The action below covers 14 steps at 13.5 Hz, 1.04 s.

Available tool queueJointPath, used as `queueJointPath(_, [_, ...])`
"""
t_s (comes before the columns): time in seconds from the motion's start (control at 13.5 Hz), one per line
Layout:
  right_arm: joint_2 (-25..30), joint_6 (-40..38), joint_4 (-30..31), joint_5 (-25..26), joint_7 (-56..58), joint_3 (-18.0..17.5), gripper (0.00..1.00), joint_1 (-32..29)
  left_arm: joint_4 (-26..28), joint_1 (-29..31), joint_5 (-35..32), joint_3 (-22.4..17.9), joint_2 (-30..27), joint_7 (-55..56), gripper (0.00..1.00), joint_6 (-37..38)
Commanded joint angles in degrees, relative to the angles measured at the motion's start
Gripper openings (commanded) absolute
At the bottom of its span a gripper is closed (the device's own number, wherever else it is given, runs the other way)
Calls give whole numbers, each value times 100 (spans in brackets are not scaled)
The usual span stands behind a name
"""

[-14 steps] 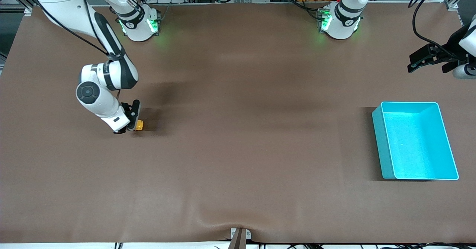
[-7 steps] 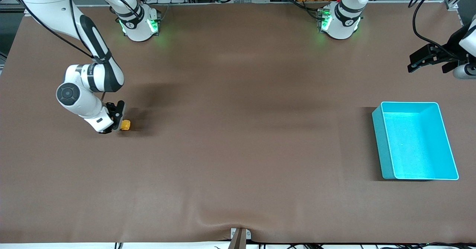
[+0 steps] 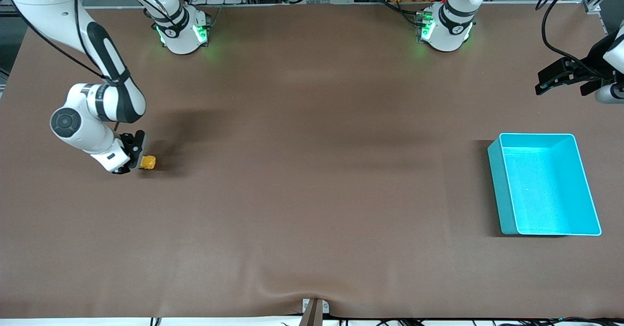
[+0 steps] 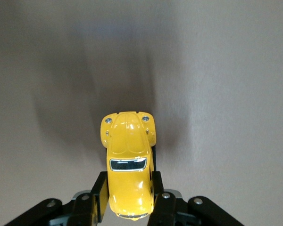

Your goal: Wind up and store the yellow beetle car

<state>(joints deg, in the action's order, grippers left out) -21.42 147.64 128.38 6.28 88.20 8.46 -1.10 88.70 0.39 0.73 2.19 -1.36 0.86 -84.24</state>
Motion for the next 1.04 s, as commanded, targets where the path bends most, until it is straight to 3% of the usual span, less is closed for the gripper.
queueJointPath(0.0, [-310, 54, -94, 128, 223, -46, 25, -267, -2, 40, -64, 27, -40, -112, 100, -5])
queueJointPath(0.74, [-599, 344, -295, 558, 654, -55, 29, -1023, -2, 23, -64, 27, -40, -112, 100, -5])
queueJointPath(0.81, [-669, 344, -374, 558, 776, -55, 33, -1102, -2, 23, -64, 27, -40, -112, 100, -5])
queueJointPath(0.89, [-696, 336, -401, 541, 804, -63, 51, -1155, -2, 23, -64, 27, -40, -112, 100, -5])
queueJointPath(0.96, [-688, 292, -471, 523, 795, -63, 84, -1155, -2, 23, -64, 27, -40, -112, 100, -5])
